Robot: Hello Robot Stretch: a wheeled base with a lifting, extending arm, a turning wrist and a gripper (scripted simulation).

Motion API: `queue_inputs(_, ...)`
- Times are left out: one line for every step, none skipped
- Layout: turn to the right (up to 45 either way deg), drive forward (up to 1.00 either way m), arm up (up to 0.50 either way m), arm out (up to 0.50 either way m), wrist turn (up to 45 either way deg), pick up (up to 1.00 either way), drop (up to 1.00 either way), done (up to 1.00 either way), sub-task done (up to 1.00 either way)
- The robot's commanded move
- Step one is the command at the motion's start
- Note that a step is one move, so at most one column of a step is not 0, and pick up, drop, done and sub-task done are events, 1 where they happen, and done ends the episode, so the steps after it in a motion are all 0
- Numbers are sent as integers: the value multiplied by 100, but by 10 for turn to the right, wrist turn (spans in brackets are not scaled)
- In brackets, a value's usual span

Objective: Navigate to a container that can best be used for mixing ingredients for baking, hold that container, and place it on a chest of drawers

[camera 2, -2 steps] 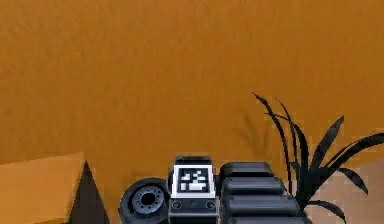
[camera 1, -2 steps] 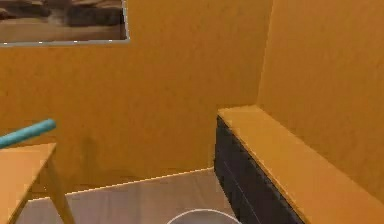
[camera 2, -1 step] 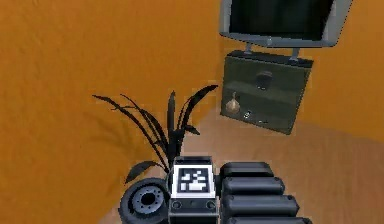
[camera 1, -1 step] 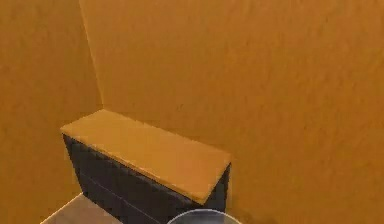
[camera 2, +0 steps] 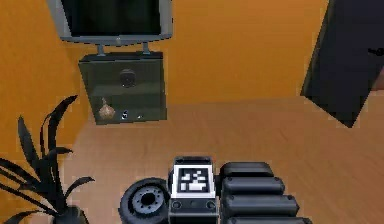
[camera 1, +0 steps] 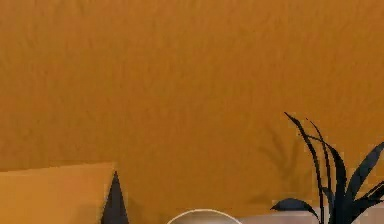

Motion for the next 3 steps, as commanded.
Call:
queue_inputs(0,35,0,0,0,0,0,0,0)
queue_inputs(-450,0,0,0,0,0,0,0,0)
queue_inputs(-450,0,0,0,0,0,0,0,0)
